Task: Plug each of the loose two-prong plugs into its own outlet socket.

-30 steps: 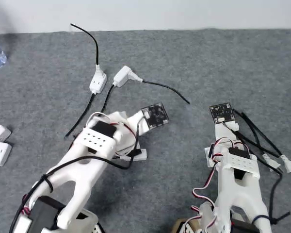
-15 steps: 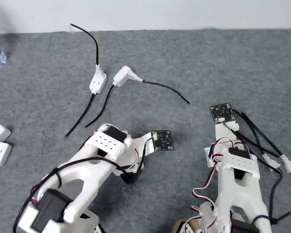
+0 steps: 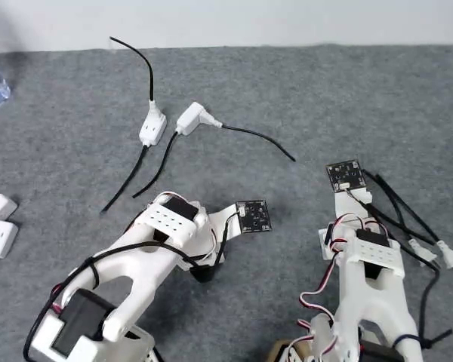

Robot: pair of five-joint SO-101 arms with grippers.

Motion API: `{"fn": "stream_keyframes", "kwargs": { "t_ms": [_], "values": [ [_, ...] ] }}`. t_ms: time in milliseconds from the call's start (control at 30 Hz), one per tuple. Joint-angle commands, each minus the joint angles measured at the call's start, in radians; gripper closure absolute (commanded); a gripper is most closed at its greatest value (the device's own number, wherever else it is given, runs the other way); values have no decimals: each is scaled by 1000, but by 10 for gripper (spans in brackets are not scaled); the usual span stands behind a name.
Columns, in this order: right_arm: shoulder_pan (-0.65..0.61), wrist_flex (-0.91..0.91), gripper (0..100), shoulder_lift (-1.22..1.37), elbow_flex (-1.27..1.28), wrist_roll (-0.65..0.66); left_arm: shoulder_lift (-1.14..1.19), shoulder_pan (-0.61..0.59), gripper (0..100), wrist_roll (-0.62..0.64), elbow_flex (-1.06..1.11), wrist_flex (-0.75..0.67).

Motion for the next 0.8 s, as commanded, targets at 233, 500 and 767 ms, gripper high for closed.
{"fn": "stream_keyframes", "kwargs": {
  "t_ms": [233, 500, 767],
  "values": [
    [-8, -13, 966, 1, -44, 9, 6, 3, 982, -9, -94, 5],
    [-8, -13, 966, 1, -44, 9, 15, 9, 986, -9, -163, 5],
    [-8, -13, 966, 1, -44, 9, 137, 14, 865, -17, -193, 8]
  ]
}}
